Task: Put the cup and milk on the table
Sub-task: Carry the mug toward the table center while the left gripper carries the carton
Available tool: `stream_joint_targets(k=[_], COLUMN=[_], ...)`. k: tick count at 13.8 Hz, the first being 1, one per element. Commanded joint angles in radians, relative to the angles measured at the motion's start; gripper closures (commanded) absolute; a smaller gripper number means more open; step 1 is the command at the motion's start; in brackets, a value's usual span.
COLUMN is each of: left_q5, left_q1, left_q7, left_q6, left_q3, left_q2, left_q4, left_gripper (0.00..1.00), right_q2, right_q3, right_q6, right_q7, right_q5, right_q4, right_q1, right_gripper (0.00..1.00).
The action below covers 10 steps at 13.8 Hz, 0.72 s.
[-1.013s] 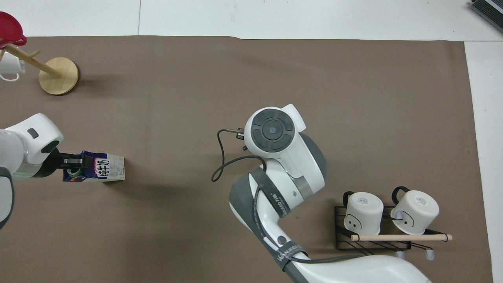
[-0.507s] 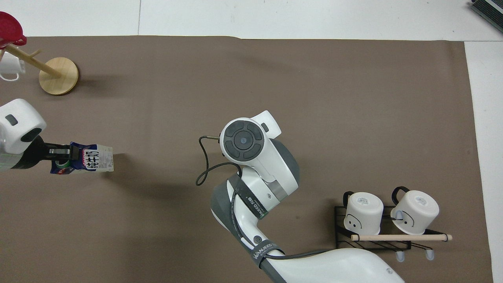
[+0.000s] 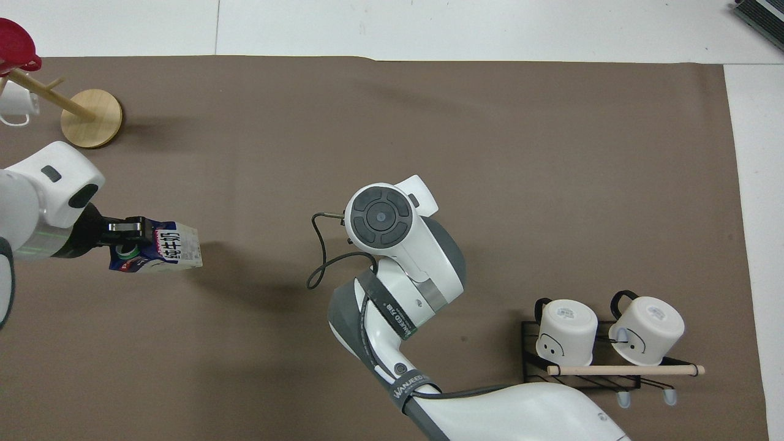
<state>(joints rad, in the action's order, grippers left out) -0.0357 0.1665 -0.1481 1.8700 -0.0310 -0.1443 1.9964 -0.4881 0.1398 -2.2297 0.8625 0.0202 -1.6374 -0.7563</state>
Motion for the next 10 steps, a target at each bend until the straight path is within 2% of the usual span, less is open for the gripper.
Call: stream_joint_targets(k=[1,5,7,10], left_q5=[-0.009,-0.035,-0.078,-0.079], left_q1=[0.066,0.128,0.133,0.174], left_q7=[-0.082,-0.188,-0.211,-0.223], left_q6=[-0.037,-0.034,-0.028,-0.011], left_q3=[-0.01,-0.009,-0.009,-0.007], left_q2=[0.014,0.012,0.012,0.012], left_q4=[-0.047,-0.047,-0.045,-0.036], left_gripper=[0.74,0.74,0.74,0.74], right_q2=[0.017,0.089,0.15,0.232], right_q3=[-0.003,0.006,0.004,0.004], right_q6=[-0.002,0.034,0.096,0.203], right_q7=[0.021,0.004,-0.043,-0.147], right_q5=[0.014,0.012,0.013,0.014], right_q4=[-0.001,-0.001,-0.001,-0.001], right_q1=[0.012,0.046,0.09,0.158], right_gripper=[0.0,0.0,0.0,0.0])
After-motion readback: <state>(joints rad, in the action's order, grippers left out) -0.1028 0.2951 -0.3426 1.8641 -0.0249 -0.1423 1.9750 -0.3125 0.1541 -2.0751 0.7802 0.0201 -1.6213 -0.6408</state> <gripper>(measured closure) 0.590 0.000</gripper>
